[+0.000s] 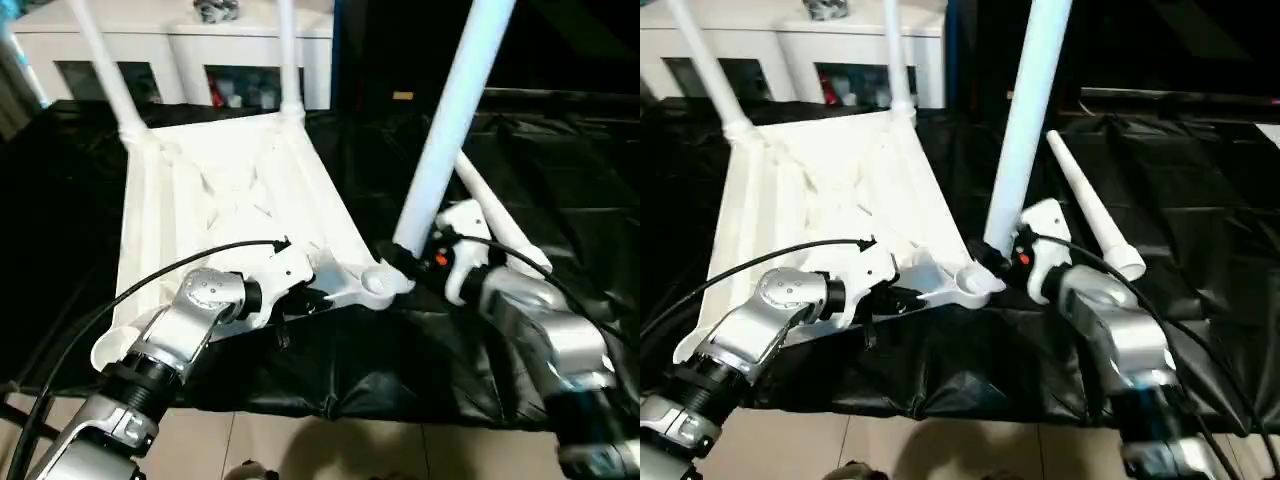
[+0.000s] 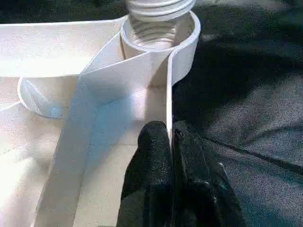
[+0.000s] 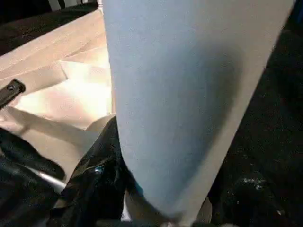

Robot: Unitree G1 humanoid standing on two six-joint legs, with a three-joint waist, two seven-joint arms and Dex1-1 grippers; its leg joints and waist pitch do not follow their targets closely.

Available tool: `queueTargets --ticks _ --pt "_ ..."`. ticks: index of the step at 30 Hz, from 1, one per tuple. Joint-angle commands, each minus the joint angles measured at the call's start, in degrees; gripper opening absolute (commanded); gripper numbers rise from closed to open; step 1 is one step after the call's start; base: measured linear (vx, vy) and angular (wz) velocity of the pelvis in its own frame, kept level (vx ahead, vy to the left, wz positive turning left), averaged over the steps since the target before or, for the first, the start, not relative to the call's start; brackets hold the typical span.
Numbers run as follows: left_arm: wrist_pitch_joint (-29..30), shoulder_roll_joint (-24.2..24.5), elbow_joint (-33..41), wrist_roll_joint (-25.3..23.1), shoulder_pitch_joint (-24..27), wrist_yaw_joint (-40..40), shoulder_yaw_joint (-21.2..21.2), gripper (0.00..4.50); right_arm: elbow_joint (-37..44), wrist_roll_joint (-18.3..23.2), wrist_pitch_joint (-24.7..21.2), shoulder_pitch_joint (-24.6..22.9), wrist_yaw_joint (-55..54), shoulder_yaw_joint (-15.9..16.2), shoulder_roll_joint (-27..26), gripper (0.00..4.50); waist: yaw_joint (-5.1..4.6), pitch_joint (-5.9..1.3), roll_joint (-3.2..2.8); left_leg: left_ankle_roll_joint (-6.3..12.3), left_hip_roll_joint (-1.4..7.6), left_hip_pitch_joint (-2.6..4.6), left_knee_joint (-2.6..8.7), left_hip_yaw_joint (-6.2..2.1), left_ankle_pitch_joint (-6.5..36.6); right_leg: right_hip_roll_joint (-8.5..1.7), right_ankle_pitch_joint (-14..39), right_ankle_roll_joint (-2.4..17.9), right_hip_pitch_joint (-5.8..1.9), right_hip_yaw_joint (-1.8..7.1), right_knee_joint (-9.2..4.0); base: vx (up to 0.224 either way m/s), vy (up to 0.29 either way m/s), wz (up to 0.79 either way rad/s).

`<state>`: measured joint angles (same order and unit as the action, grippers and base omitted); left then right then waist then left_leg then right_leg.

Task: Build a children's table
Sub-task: Insert table leg to table base

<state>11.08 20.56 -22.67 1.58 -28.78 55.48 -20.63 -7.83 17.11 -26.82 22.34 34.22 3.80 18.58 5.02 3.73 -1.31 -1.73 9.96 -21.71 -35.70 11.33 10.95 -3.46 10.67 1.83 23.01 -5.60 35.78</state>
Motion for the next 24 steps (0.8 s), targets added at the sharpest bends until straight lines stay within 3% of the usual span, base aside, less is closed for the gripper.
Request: queueTargets --ticks 1,4,9,17,20,24 --pt "-1.79 -0.73 -0.49 2.01 -0.23 0.46 0.95 0.0 -1.29 -0.68 -0.02 0.45 0.19 0.38 -0.08 1.91 0.08 -4.28 1.04 2.11 3.47 0.79 4.08 -1.98 7.31 -5.97 16.65 8.14 -2.97 4.01 -5.21 0.0 0.0 0.0" --pt "-2.57 -0.88 -2.07 1.81 -0.73 0.81 0.98 0.0 -2.9 -0.39 0.06 1.74 1.19 0.76 -0.75 1.9 0.2 -4.29 1.34 1.98 3.47 0.82 4.07 -1.93 7.39 -6.03 17.94 7.37 -2.99 4.02 -5.4 0.0 0.0 0.0" --pt "-3.51 -0.27 -5.37 0.11 -1.96 2.21 0.08 0.0 -3.91 0.13 -0.94 2.72 3.88 2.33 -1.4 1.9 0.13 -3.91 1.27 1.39 3.42 1.18 4.25 -2.06 10.0 -6.23 24.1 5.57 -2.77 3.94 -6.16 0.0 0.0 0.0" --pt "-4.43 -0.56 -7.36 -0.4 -3.28 3.41 0.02 0.0 -5.97 -0.21 -0.58 2.48 5.02 3.4 -1.81 1.9 0.05 -3.82 1.15 0.68 3.31 1.43 4.42 -2.24 11.68 -6.22 28.25 3.81 -2.56 3.78 -6.82 0.0 0.0 0.0" --pt "-4.8 -0.68 -7.93 -0.43 -3.68 3.66 0.02 0.0 -7.13 -0.63 0.04 2.48 5.12 3.42 -1.99 1.9 -0.01 -3.8 1.15 0.58 3.37 1.44 4.48 -2.31 12.03 -6.31 28.72 3.72 -2.62 3.76 -6.89 0.0 0.0 0.0" --pt "-5.17 -0.96 -8.29 -0.13 -4.34 4.18 0.32 0.0 -10.41 -0.23 1.86 2.19 4.12 1.13 -3.33 1.9 -0.08 -3.94 1.12 0.49 3.55 1.65 4.56 -2.33 12.33 -6.36 26.87 4.99 -2.59 3.83 -6.68 0.0 0.0 0.0"
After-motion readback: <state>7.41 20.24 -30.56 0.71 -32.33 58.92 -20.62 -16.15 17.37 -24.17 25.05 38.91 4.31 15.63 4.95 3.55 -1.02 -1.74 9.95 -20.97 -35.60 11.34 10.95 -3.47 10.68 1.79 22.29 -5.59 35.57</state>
